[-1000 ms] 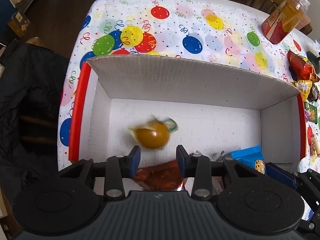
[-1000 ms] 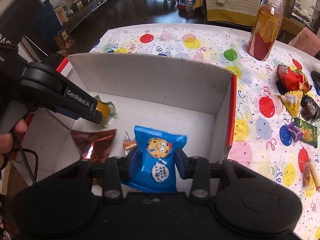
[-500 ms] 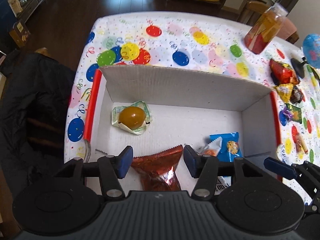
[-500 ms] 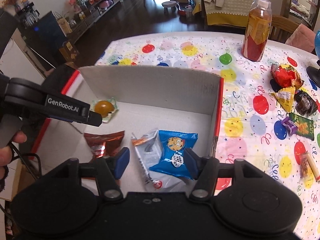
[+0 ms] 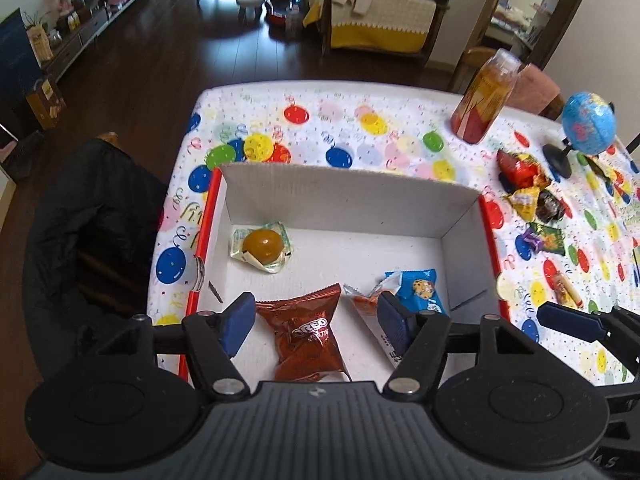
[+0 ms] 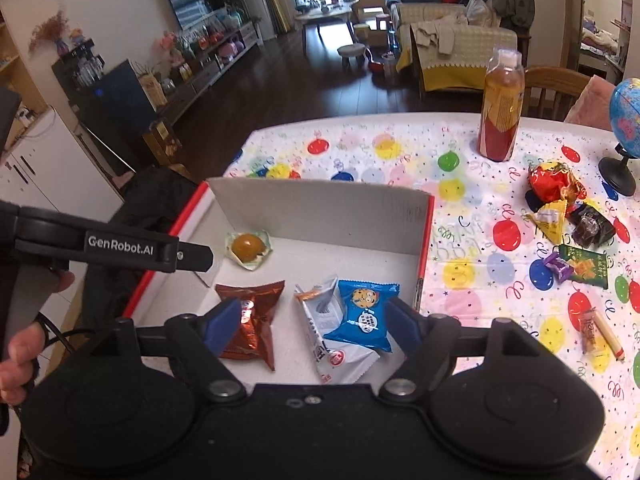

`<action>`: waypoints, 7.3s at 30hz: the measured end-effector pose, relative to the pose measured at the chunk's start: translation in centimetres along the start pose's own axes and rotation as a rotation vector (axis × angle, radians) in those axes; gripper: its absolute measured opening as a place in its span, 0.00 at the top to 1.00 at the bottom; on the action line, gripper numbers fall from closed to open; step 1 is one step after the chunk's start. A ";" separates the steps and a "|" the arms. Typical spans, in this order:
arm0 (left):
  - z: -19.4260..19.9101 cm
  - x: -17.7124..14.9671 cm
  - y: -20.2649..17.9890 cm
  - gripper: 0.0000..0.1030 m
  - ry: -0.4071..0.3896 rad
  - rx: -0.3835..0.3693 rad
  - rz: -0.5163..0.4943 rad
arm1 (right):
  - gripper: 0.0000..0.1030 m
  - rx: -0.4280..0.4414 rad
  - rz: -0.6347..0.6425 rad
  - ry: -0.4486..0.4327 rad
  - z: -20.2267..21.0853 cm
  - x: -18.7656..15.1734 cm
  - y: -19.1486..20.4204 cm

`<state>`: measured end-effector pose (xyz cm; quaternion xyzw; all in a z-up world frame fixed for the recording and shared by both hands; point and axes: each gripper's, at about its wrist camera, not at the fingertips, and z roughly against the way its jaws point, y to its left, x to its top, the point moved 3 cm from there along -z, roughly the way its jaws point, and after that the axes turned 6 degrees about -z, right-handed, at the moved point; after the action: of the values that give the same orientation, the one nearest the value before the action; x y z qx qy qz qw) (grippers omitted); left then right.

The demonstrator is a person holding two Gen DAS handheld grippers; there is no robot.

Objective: Organize snacks
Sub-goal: 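Open both grippers to release the cake and cookie packets in the box, then move both grippers back toward the candy stick and wrapped candy on the table, then grasp the red-white wrapped candy with the left gripper while the right gripper grasps the cream candy stick, then carry the wrapped candy and candy stick into the shoebox with both grippers, then open both grippers to drop the wrapped candy and candy stick in the box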

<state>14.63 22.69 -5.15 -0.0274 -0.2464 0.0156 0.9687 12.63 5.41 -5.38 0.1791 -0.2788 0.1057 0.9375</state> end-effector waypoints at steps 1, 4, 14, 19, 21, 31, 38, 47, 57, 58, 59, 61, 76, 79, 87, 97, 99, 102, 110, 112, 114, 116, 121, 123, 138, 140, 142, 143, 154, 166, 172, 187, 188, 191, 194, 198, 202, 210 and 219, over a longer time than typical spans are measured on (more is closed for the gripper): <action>0.4 -0.1 -0.1 0.29 -0.011 -0.002 -0.001 | 0.16 0.001 -0.004 -0.009 0.5 0.0 -0.1; 1.6 -0.6 -0.6 0.22 -0.046 -0.001 -0.006 | 0.15 0.008 -0.008 -0.034 1.8 -0.2 -0.3; 4.4 -2.0 -3.5 0.15 -0.108 -0.024 -0.032 | 0.01 0.019 -0.033 -0.099 5.7 -1.1 -2.5; 5.1 -2.3 -5.9 0.03 -0.126 -0.057 -0.053 | 0.00 0.022 -0.037 -0.129 7.4 -1.5 -4.5; 5.2 -2.3 -7.0 0.03 -0.135 -0.071 -0.063 | 0.00 0.016 -0.048 -0.141 7.9 -1.7 -5.6; 2.9 -1.6 -13.7 0.01 -0.112 -0.133 -0.086 | 0.00 -0.034 -0.095 -0.189 9.6 -2.7 -13.4; -0.2 -0.6 -18.9 0.01 -0.056 -0.172 -0.088 | 0.00 -0.057 -0.132 -0.151 9.5 -2.9 -19.6; -4.3 1.4 -25.3 0.01 -0.036 -0.122 -0.117 | 0.04 -0.132 -0.049 -0.134 8.4 -2.9 -25.5; -10.2 1.6 -31.4 0.01 0.002 -0.003 -0.143 | 0.22 -0.185 0.058 -0.024 4.4 -3.1 -31.0; -10.7 1.4 -31.9 0.01 0.005 0.011 -0.145 | 0.24 -0.184 0.075 -0.015 4.0 -3.1 -31.4; -11.2 1.3 -32.4 0.01 0.011 0.019 -0.145 | 0.25 -0.181 0.091 -0.006 3.5 -3.2 -31.8; -12.5 1.2 -33.5 0.01 0.034 0.025 -0.140 | 0.31 -0.169 0.117 0.014 2.5 -3.3 -32.5; -20.0 0.3 -36.8 0.11 0.211 0.007 -0.048 | 0.71 -0.077 0.240 0.111 -2.8 -3.3 -34.1; -20.6 0.0 -36.9 0.16 0.227 -0.002 -0.032 | 0.73 -0.066 0.253 0.110 -3.2 -3.2 -34.1; -20.9 -0.4 -37.3 0.24 0.233 0.001 -0.040 | 0.81 -0.050 0.279 0.134 -4.2 -3.5 -33.9; -20.5 0.2 -37.0 0.72 0.220 0.005 -0.049 | 0.91 -0.058 0.220 0.136 -4.4 -3.4 -34.3; -20.6 0.3 -36.6 0.76 0.221 -0.013 -0.031 | 0.92 -0.062 0.198 0.133 -4.2 -3.4 -34.3; -20.4 0.3 -35.9 0.79 0.220 -0.030 -0.005 | 0.92 -0.085 0.158 0.126 -4.0 -3.6 -34.6; -18.6 -0.2 -35.2 0.81 0.213 -0.044 0.011 | 0.92 -0.063 0.010 0.108 -1.3 -4.0 -34.9; -18.0 -0.4 -34.9 0.81 0.219 -0.043 0.014 | 0.92 -0.054 -0.001 0.098 -0.3 -4.1 -34.5; -17.4 -0.6 -34.5 0.81 0.228 -0.040 0.020 | 0.92 -0.046 -0.010 0.089 0.7 -4.1 -34.1; -16.3 -0.8 -34.2 0.81 0.218 -0.049 0.023 | 0.92 -0.042 -0.016 0.083 1.6 -4.0 -33.5; -13.3 -1.0 -33.3 0.81 0.188 -0.072 0.024 | 0.92 -0.031 -0.028 0.064 4.0 -3.7 -31.9; -11.9 -1.2 -32.9 0.81 0.169 -0.074 0.017 | 0.92 -0.025 -0.036 0.054 4.9 -3.6 -31.3; -3.9 -1.8 -27.2 0.81 0.077 -0.092 0.006 | 0.92 0.009 -0.029 -0.007 9.2 -2.6 -23.5; -3.2 -1.8 -26.3 0.81 0.066 -0.094 0.004 | 0.92 0.016 -0.024 -0.013 9.4 -2.5 -22.2; -2.6 -1.9 -25.3 0.81 0.056 -0.095 0.007 | 0.92 0.020 -0.022 -0.019 9.4 -2.3 -20.9; -2.3 -2.0 -24.7 0.81 0.052 -0.096 0.009 | 0.92 0.022 -0.019 -0.021 9.4 -2.3 -20.2; 0.3 -2.7 -18.0 0.80 0.019 -0.084 0.011 | 0.92 0.043 0.013 -0.046 8.7 -1.9 -12.7; 2.0 -3.0 -9.1 0.80 0.000 -0.046 0.033 | 0.92 0.065 0.022 -0.055 6.0 -1.8 -5.1; 1.5 -3.2 -4.7 0.80 0.009 -0.011 0.051 | 0.91 0.063 0.025 -0.037 3.5 -1.7 -2.3; -5.0 -3.2 2.6 0.80 0.133 0.094 0.045 | 0.91 -0.041 0.066 0.063 -5.4 -1.7 -0.1; -5.5 -3.3 2.8 0.80 0.146 0.100 0.037 | 0.91 -0.049 0.068 0.071 -6.0 -1.7 -0.2; -6.7 -3.3 3.0 0.80 0.181 0.116 0.029 | 0.91 -0.068 0.059 0.094 -7.3 -1.8 -0.5; -7.6 -3.3 2.9 0.80 0.208 0.117 0.020 | 0.91 -0.076 0.059 0.114 -8.3 -1.9 -0.7; -8.9 -3.4 2.4 0.80 0.253 0.134 0.001 | 0.91 -0.092 0.064 0.133 -9.3 -2.1 -1.0; -9.9 -3.6 2.5 0.80 0.295 0.145 0.019 | 0.91 -0.091 0.074 0.155 -9.9 -2.3 -1.2; -10.4 -3.9 2.5 0.80 0.330 0.147 0.043 | 0.82 -0.077 0.086 0.161 -9.7 -2.4 -0.9; -9.1 -4.3 2.7 0.72 0.312 0.124 0.065 | 0.73 -0.054 0.078 0.130 -7.7 -2.5 -0.7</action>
<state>15.12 24.74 -15.34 0.0222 -0.0904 0.0574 0.9940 14.47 7.53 -13.00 0.1357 -0.2268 0.1460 0.9533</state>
